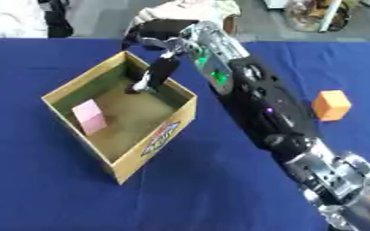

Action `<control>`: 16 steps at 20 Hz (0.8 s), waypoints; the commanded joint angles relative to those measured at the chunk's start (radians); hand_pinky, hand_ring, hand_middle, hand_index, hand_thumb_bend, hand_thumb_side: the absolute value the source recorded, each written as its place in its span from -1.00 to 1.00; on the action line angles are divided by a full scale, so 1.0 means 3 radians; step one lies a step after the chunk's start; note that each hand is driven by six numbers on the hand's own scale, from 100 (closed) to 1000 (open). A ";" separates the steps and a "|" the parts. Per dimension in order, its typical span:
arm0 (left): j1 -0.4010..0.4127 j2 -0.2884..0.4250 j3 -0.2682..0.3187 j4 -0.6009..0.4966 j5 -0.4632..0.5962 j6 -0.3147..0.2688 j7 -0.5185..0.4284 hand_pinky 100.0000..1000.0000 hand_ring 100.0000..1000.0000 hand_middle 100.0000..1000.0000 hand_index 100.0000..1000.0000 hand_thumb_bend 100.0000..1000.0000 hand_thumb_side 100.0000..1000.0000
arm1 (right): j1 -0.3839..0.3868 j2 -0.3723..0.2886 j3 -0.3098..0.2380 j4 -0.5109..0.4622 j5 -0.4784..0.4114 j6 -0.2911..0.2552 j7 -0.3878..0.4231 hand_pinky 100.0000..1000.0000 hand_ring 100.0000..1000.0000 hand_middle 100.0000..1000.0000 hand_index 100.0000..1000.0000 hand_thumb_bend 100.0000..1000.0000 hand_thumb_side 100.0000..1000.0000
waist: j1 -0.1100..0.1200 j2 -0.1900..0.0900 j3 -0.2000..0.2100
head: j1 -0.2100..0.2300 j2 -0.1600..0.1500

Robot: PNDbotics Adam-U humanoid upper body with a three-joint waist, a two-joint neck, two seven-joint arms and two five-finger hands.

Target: Pick up objects on the table and place them in the box.

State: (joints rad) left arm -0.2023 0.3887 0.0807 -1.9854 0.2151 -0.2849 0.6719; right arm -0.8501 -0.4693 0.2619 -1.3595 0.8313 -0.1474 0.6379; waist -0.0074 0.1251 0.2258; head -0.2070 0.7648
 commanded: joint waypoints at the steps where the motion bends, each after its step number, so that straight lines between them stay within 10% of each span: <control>1: -0.0016 0.0109 0.0046 -0.0049 -0.0024 0.0000 0.0018 0.66 0.24 0.40 0.67 -0.02 0.91 | 0.0010 -0.0401 -0.0167 -0.0088 -0.0116 0.0088 0.0003 0.57 0.81 0.72 0.81 -0.05 -0.04 | 0.0022 -0.0052 -0.0019 | 0.0039 0.0017; 16: 0.0011 0.0156 0.0067 -0.0049 -0.0063 0.0011 0.0048 0.66 0.25 0.40 0.67 -0.02 0.91 | 0.0623 -0.1494 -0.0478 -0.0128 -0.0483 0.0134 0.0038 0.64 0.87 0.76 0.86 0.07 -0.20 | 0.0033 -0.0059 -0.0161 | 0.0179 0.0012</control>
State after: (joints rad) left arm -0.1935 0.4059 0.0904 -1.9854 0.2000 -0.2818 0.6819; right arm -0.6504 -0.8620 0.1363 -1.3775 0.7027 -0.1044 0.6427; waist 0.0020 0.1227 0.1776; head -0.1594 0.7648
